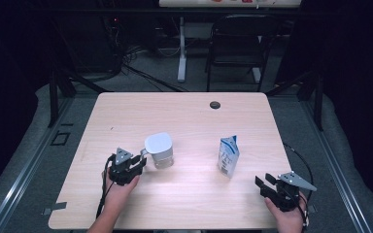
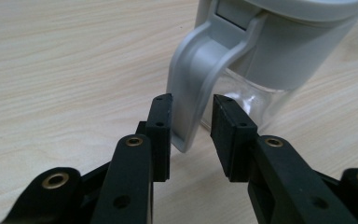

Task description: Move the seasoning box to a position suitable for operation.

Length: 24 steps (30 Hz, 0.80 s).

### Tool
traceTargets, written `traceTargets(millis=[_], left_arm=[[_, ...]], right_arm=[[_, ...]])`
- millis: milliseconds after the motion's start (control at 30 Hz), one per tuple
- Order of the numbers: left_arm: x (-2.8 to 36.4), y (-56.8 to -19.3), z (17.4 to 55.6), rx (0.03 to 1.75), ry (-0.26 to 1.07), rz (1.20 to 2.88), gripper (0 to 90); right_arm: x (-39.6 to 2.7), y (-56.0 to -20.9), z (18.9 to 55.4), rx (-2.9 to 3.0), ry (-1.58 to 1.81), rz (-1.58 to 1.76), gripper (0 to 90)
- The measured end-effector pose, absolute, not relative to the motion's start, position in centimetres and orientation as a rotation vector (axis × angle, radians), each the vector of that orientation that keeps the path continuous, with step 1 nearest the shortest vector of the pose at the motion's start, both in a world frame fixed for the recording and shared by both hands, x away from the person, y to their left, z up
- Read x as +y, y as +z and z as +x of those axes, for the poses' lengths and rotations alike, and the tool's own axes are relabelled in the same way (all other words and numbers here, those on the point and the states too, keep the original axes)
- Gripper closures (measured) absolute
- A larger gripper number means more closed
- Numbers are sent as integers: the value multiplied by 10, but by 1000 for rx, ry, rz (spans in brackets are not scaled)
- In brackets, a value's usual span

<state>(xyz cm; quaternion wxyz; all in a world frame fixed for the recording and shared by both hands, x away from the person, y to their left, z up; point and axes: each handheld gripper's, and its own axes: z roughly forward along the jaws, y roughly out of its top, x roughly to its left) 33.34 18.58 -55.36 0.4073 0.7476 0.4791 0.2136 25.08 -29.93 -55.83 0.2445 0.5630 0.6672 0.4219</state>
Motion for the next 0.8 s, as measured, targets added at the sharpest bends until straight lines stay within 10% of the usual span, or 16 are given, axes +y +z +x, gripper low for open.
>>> traceTargets(millis=[800], left_arm=[[176, -554, 339, 1211, 634, 1934, 832]], right_arm=[[-304, -561, 253, 1815, 1176, 1578, 510]])
